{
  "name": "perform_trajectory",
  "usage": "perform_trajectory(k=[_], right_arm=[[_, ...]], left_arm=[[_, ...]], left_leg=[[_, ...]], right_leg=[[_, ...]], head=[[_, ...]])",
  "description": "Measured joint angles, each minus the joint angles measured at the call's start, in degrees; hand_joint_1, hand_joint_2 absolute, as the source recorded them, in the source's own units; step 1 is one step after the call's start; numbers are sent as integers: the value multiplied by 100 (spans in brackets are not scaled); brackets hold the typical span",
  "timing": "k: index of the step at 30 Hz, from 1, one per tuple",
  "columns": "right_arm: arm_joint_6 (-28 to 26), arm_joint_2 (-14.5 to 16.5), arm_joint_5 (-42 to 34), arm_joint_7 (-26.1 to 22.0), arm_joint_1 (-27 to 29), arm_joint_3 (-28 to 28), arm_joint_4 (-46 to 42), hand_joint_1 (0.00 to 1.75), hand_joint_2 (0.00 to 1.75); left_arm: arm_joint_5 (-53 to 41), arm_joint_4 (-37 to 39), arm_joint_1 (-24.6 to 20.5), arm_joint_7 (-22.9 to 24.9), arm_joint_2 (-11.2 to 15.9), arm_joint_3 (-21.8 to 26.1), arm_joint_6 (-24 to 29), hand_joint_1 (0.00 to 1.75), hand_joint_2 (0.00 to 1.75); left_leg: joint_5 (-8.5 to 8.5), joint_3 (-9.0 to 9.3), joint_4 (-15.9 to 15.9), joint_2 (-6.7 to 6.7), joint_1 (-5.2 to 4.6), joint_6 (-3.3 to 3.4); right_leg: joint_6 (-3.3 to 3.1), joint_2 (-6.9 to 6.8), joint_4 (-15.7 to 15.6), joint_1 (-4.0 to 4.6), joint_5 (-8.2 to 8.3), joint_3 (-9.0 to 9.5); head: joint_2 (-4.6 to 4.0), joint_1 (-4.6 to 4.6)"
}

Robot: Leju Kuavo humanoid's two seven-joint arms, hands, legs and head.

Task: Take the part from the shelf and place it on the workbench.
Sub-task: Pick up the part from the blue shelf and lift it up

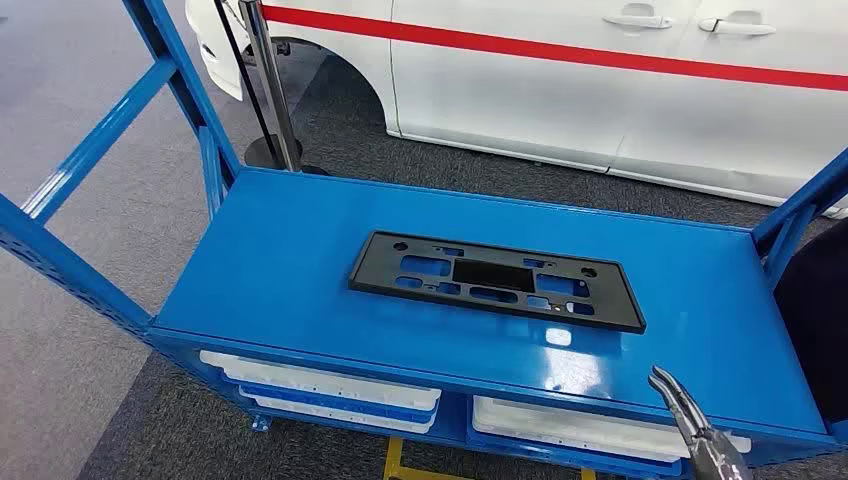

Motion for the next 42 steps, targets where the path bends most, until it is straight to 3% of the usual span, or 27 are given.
perform_trajectory(k=[7,13,16,24,28,42], right_arm=[[134,-210,148,-420,-383,102,-450,0,0],[288,-266,242,-466,-579,139,-593,0,0],[490,-236,441,-389,-957,192,-552,0,0],[635,332,1281,457,-2716,1097,575,0,0],[631,659,1369,646,-3353,1600,1268,0,0],[558,873,1373,691,-3719,1999,1817,0,0]], left_arm=[[-452,41,-57,-62,-11,163,-107,0,0],[-536,66,-74,-64,-15,230,-122,0,0],[-603,69,-82,-20,-19,241,-128,0,0],[-897,69,-134,65,-21,232,-222,0,0],[-965,69,-158,65,-18,218,-244,0,0],[-990,69,-159,71,-13,217,-244,0,0]], left_leg=[[1,-1,1,-7,0,3],[0,-1,0,-4,0,3],[1,2,-1,3,0,2],[10,13,0,3,4,2],[11,11,1,-8,4,3],[6,-2,1,-13,3,0]], right_leg=[[0,-6,0,-1,0,4],[-1,-4,0,0,-1,3],[0,3,0,1,0,4],[4,2,6,5,5,15],[4,-7,7,5,4,16],[1,-10,6,4,1,7]], head=[[-1,0],[-1,0],[-1,0],[-1,0],[-1,0],[-1,0]])
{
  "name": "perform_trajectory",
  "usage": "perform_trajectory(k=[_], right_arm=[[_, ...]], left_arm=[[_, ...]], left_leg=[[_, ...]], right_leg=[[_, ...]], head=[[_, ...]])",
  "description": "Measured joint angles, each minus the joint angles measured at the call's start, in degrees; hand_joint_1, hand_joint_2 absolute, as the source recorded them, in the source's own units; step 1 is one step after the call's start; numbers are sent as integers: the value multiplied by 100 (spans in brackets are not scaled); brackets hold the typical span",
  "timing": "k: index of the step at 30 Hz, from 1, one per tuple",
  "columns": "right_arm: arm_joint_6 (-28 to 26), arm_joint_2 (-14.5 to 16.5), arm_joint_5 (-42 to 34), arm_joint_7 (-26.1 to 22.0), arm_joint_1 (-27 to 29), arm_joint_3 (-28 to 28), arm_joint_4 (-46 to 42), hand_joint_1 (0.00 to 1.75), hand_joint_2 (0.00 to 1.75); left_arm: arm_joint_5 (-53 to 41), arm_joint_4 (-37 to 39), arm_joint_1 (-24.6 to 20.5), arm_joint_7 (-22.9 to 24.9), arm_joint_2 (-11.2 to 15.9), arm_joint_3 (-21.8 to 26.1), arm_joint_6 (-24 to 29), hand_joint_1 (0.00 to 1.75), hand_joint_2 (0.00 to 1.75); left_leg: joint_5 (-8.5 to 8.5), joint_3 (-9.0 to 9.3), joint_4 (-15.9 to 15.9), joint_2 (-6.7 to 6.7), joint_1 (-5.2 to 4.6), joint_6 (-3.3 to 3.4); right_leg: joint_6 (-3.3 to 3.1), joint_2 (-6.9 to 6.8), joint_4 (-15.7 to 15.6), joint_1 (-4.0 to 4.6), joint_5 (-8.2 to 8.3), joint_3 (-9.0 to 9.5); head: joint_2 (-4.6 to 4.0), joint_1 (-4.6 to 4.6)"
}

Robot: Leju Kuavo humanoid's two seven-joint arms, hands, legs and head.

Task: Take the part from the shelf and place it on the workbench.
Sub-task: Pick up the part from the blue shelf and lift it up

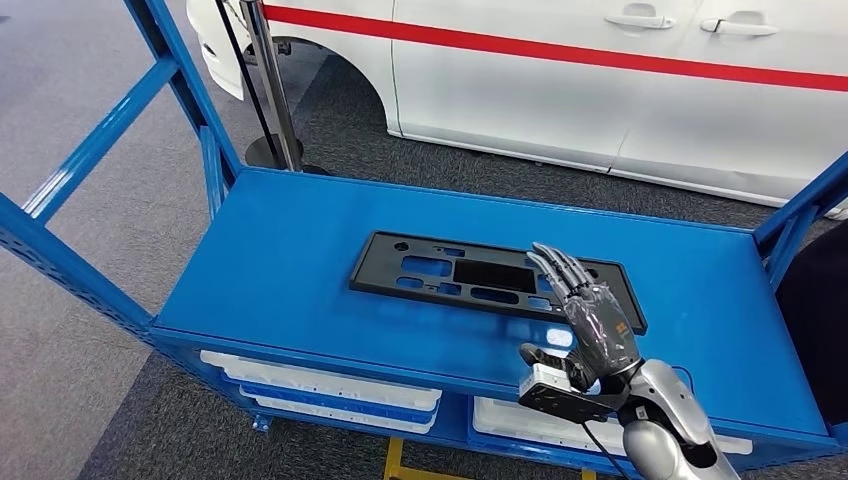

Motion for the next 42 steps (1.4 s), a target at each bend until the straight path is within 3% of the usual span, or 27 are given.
perform_trajectory(k=[9,13,20,25,32,42], right_arm=[[-2,22,0,0,-13,30,42,0,0],[12,56,75,133,-62,45,94,0,175],[-319,704,540,868,-869,340,1224,0,175],[-257,1118,628,962,-1358,574,2083,0,175],[-270,1374,737,964,-1592,956,2936,0,175],[-253,1451,749,976,-1693,1073,3351,0,175]], left_arm=[[0,0,1,2,3,0,0,0,0],[-41,0,1,1,5,-3,-17,0,0],[-308,0,-33,32,10,-60,-99,0,0],[-373,0,-38,65,11,-90,-116,0,0],[-394,0,-38,126,11,-90,-95,0,0],[-421,0,-32,157,11,-79,-89,0,0]], left_leg=[[0,0,0,0,0,0],[0,-3,-1,1,0,0],[7,5,-1,13,2,-2],[8,3,0,6,2,-3],[7,-7,0,3,1,-4],[7,-7,0,1,1,-3]], right_leg=[[0,0,0,0,0,0],[0,1,0,1,0,1],[1,12,9,3,2,-2],[1,5,11,3,1,-2],[-2,4,10,1,0,-8],[-2,1,9,1,0,-10]], head=[[-1,0],[0,0],[-1,0],[-1,0],[-1,0],[0,0]])
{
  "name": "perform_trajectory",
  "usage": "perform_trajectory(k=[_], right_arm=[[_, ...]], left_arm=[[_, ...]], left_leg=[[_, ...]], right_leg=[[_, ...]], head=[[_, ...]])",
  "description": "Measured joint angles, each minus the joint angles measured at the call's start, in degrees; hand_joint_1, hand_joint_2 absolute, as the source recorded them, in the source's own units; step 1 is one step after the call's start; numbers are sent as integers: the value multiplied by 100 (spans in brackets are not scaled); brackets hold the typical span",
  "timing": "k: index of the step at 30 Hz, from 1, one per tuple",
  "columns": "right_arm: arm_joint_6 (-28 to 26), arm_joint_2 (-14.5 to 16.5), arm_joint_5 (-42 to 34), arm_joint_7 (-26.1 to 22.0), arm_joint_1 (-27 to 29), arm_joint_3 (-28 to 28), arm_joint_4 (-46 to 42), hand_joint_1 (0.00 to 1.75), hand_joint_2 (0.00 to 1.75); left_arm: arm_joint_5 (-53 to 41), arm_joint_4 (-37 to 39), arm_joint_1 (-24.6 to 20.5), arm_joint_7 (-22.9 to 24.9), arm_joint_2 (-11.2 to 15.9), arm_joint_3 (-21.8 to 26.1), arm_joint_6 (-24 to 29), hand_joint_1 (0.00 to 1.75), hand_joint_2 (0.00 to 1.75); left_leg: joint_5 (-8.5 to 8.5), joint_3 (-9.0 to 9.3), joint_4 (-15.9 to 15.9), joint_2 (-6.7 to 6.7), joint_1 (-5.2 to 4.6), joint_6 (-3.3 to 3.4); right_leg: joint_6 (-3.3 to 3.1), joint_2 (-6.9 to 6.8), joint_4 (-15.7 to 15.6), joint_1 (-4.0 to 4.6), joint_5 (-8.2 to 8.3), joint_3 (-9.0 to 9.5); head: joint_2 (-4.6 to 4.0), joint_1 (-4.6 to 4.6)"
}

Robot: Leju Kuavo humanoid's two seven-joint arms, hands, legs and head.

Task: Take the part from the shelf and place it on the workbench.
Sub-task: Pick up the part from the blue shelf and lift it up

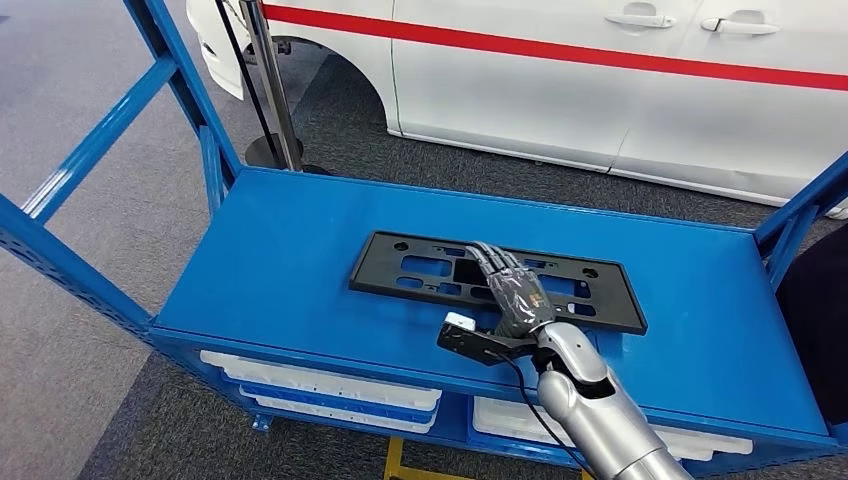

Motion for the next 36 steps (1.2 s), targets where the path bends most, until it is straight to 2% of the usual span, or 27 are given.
perform_trajectory(k=[27,30,33,36], right_arm=[[129,2,-106,-27,-98,8,255,0,175],[84,2,34,114,-135,9,250,0,175],[-332,7,696,581,-211,42,314,0,175],[-912,43,1569,1092,-306,77,609,131,175]], left_arm=[[-19,2,1,-3,-1,29,21,0,0],[-59,2,1,10,-6,55,33,0,0],[-114,3,0,12,-16,69,34,0,0],[-190,4,-11,-2,-33,78,35,0,0]], left_leg=[[0,1,1,1,0,0],[0,1,1,1,0,0],[0,1,1,1,0,0],[0,2,1,1,0,0]], right_leg=[[0,1,0,0,0,0],[0,1,0,0,0,0],[0,1,0,0,0,0],[0,1,0,0,0,0]], head=[[0,0],[1,0],[0,0],[0,0]])
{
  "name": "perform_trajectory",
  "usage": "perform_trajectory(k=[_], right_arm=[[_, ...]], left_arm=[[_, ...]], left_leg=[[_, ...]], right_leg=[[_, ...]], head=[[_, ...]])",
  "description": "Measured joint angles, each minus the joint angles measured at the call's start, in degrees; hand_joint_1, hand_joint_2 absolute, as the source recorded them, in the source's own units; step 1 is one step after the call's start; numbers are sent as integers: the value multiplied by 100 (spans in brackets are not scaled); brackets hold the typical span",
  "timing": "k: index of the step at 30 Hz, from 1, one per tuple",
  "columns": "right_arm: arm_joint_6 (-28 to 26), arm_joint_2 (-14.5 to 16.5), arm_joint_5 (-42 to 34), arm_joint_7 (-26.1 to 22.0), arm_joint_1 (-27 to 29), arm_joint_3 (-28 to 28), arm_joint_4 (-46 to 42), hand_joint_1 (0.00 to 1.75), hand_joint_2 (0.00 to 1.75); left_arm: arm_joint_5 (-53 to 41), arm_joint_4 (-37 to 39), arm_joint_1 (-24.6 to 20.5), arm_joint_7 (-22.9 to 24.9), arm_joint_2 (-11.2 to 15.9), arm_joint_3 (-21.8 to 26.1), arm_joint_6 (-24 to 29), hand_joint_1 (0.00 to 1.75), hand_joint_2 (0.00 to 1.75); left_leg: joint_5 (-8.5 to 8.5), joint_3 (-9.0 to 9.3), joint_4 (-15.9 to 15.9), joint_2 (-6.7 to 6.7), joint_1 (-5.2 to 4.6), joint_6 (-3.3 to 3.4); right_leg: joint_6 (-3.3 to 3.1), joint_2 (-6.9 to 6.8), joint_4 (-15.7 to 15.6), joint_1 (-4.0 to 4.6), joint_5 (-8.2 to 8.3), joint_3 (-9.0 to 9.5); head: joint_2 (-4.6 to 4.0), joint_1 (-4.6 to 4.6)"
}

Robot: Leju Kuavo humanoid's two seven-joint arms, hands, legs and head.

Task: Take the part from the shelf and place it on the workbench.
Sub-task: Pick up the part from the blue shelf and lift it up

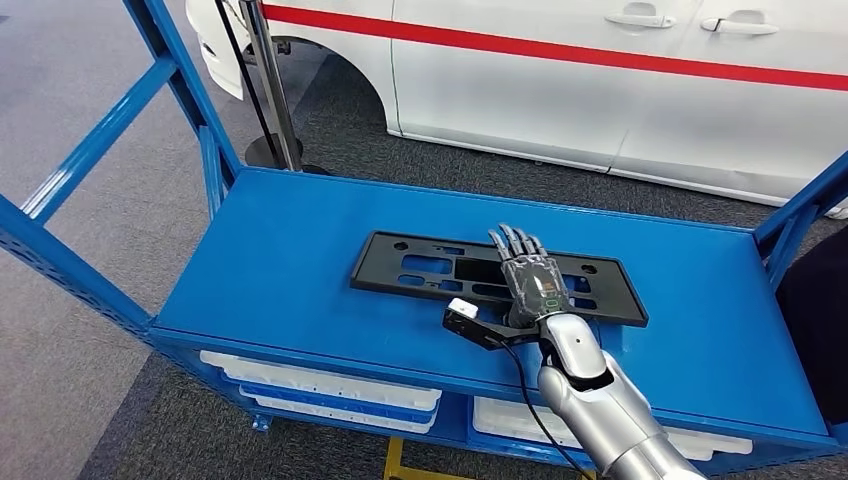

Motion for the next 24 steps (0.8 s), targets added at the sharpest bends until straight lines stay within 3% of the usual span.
perform_trajectory(k=[1,6,20,24], right_arm=[[-144,14,214,117,-14,-1,137,175,175],[-512,38,647,283,32,-84,632,175,175],[-494,90,956,251,124,-456,833,175,175],[-494,90,966,244,142,-526,833,175,175]], left_arm=[[-25,0,-3,3,-6,5,1,0,0],[-90,0,-4,34,-38,53,17,0,0],[-234,0,-19,0,-78,180,-4,0,0],[-202,0,-23,-57,-79,223,-87,0,175]], left_leg=[[0,0,0,-1,0,0],[-1,-1,0,1,0,0],[0,1,1,1,0,0],[0,1,0,1,0,0]], right_leg=[[0,-1,0,0,0,0],[0,1,-1,-1,0,-1],[0,1,-1,-2,0,0],[0,1,-1,-2,0,0]], head=[[0,0],[1,0],[1,0],[0,0]])
